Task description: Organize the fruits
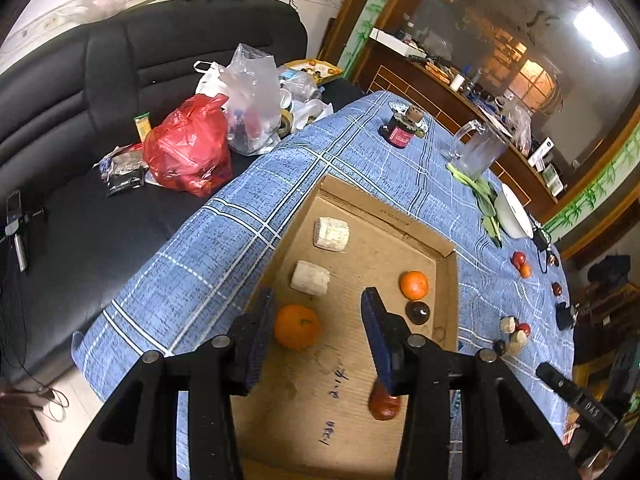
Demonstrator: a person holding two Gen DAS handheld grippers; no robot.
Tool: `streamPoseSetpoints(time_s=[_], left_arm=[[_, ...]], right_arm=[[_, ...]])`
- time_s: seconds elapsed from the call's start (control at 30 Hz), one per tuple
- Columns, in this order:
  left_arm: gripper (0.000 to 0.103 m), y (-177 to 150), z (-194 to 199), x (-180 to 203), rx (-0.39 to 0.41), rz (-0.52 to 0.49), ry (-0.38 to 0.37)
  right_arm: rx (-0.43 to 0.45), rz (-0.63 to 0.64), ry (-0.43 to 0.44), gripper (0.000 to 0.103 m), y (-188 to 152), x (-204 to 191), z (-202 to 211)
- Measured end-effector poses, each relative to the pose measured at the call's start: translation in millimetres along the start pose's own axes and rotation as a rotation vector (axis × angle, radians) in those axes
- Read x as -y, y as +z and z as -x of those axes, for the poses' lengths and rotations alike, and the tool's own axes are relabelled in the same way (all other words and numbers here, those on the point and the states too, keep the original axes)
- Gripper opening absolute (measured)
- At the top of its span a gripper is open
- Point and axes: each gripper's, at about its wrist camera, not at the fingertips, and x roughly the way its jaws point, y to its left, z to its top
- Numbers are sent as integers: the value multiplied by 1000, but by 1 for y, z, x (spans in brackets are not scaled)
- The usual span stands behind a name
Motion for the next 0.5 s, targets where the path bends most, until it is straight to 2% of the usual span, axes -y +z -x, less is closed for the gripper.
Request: streamPoseSetpoints(time_s=[0.23,0.3,0.37,0.5], left_arm=[[44,-13,9,24,11,-8,4],[51,-20,4,34,-14,-32,8],[52,-28,-4,41,-47,-58,11],[52,-55,-43,57,-165,-139,30]], right_arm=[[19,-21,-11,51,0,31,20],[25,-25,-12,51,0,39,26],[33,-30,-16,51,0,47,30],[31,-43,-32,51,-2,61,34]])
